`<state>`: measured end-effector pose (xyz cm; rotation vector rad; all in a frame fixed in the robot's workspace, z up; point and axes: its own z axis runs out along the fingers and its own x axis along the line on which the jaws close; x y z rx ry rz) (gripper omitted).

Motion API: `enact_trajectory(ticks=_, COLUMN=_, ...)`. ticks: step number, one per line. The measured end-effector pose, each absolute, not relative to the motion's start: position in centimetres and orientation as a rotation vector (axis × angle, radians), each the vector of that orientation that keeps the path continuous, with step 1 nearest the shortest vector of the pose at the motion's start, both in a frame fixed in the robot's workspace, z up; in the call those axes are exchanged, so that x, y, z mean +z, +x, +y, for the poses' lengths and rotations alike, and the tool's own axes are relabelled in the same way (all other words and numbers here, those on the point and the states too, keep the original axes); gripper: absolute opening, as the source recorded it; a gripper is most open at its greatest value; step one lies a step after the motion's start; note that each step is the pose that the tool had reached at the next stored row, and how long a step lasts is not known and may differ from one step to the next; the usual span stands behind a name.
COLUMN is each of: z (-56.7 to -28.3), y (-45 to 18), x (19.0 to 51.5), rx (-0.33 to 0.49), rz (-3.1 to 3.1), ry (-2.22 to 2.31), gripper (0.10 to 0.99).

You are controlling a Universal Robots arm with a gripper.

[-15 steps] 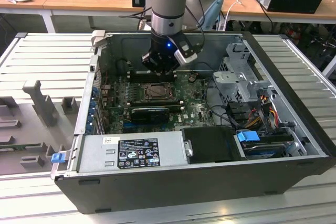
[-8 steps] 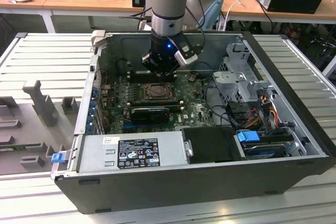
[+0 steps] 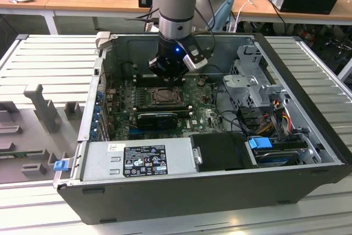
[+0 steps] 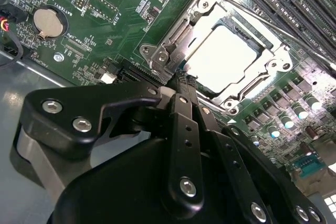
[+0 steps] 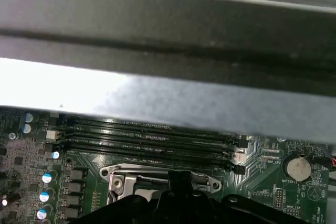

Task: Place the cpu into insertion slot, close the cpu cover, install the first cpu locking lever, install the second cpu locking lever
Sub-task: 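Install the second cpu locking lever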

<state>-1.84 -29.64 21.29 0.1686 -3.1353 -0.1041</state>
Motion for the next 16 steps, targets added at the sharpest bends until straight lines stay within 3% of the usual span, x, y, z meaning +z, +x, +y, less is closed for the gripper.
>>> enact_trajectory(ticks=16, z=-30.3, y=-1.83, x=21.92, rx=-0.104, rz=-3.135, ry=0.169, gripper=0.106)
